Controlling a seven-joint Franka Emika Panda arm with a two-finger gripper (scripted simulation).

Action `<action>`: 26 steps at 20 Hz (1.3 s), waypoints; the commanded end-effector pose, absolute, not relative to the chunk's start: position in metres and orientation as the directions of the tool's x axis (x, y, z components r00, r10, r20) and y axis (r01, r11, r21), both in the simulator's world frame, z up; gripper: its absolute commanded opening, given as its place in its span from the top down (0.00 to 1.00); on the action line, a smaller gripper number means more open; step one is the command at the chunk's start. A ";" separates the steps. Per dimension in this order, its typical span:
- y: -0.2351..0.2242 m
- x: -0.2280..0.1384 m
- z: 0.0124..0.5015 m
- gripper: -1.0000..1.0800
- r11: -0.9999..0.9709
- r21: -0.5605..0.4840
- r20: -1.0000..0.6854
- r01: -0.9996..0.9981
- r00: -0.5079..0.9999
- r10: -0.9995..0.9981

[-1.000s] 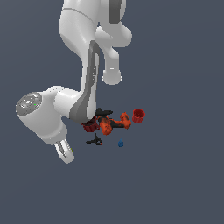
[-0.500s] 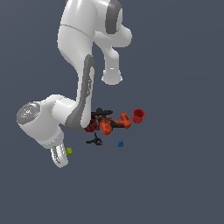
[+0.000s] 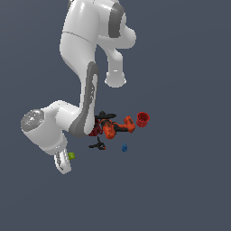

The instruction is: Pick up a designated object from a clutter of objects.

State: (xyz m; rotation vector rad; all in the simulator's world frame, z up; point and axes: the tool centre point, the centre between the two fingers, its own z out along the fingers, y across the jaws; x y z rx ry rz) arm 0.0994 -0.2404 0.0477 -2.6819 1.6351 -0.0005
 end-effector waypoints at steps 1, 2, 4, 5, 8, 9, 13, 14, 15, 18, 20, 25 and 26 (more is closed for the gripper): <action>-0.240 0.099 0.034 0.04 -0.457 0.000 -0.001 -0.890 0.457 -0.890; -0.241 0.098 0.029 0.04 -0.456 0.000 -0.001 -0.890 0.456 -0.890; -0.241 0.098 0.020 0.04 -0.455 0.000 0.000 -0.890 0.455 -0.890; -0.240 0.098 0.017 0.04 -0.455 0.000 0.000 -0.890 0.455 -0.890; -0.241 0.099 0.012 0.04 -0.455 0.000 0.000 -0.891 0.455 -0.891; -0.241 0.099 0.012 0.04 -0.455 0.000 0.000 -0.891 0.455 -0.891; -0.241 0.100 0.012 1.00 -0.455 0.000 0.000 -0.891 0.455 -0.891; -0.241 0.100 0.012 1.00 -0.455 0.000 0.000 -0.891 0.455 -0.891; -0.241 0.100 0.012 1.00 -0.455 0.000 0.000 -0.891 0.455 -0.891; -0.241 0.100 0.012 1.00 -0.455 0.000 0.000 -0.891 0.455 -0.891; -0.241 0.100 0.012 1.00 -0.455 0.000 0.000 -0.891 0.455 -0.891; -0.239 0.098 0.015 1.00 -0.455 0.000 0.000 -0.890 0.455 -0.890; -0.238 0.098 0.016 1.00 -0.455 0.000 0.000 -0.890 0.455 -0.890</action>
